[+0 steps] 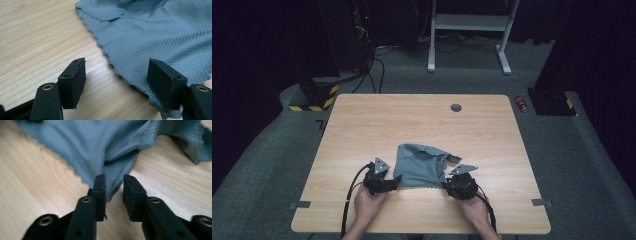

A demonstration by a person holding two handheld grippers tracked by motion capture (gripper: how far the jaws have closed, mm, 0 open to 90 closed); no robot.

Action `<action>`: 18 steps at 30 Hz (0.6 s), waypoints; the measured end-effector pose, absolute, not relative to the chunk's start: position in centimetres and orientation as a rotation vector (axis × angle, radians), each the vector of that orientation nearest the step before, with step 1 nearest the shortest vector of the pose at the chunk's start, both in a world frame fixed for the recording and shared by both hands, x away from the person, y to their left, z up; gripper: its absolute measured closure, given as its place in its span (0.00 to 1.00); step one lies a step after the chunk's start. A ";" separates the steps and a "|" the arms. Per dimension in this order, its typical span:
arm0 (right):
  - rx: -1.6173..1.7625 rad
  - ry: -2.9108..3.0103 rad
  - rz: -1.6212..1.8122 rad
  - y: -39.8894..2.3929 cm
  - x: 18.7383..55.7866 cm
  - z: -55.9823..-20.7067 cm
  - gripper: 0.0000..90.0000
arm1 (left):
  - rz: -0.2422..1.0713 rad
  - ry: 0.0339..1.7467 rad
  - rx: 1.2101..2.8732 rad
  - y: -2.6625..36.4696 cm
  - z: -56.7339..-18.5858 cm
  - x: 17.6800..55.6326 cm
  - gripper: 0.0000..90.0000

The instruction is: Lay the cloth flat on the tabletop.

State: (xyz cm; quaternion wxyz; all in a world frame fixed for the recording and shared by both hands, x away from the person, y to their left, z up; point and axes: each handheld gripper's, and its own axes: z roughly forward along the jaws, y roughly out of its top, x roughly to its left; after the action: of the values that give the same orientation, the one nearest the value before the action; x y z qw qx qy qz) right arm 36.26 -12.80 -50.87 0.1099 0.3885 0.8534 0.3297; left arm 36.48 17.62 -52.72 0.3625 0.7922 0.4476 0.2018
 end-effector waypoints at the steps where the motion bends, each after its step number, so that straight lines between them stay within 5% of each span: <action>1: 1.152 2.495 0.970 -12.7 36.4 -50.8 0.76 | 0.519 1.154 2.039 17.6 -52.7 36.5 0.35; 7: 1.130 2.478 0.937 -11.7 37.2 -50.8 0.76 | 0.520 1.152 2.040 17.6 -52.7 36.5 0.35; 12: 1.092 2.479 0.893 -11.6 37.1 -51.0 0.90 | 0.521 1.151 2.041 17.6 -52.7 36.5 0.35; 18: 1.091 2.459 0.875 -12.7 35.7 -51.0 0.93 | 0.519 1.154 2.039 17.6 -52.7 36.5 0.35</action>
State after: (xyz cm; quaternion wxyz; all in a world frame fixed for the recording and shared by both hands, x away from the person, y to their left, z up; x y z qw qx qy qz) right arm 35.68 -12.66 -51.05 0.1557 0.3808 0.8587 0.3057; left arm 36.46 17.61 -52.73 0.3625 0.7919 0.4481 0.2016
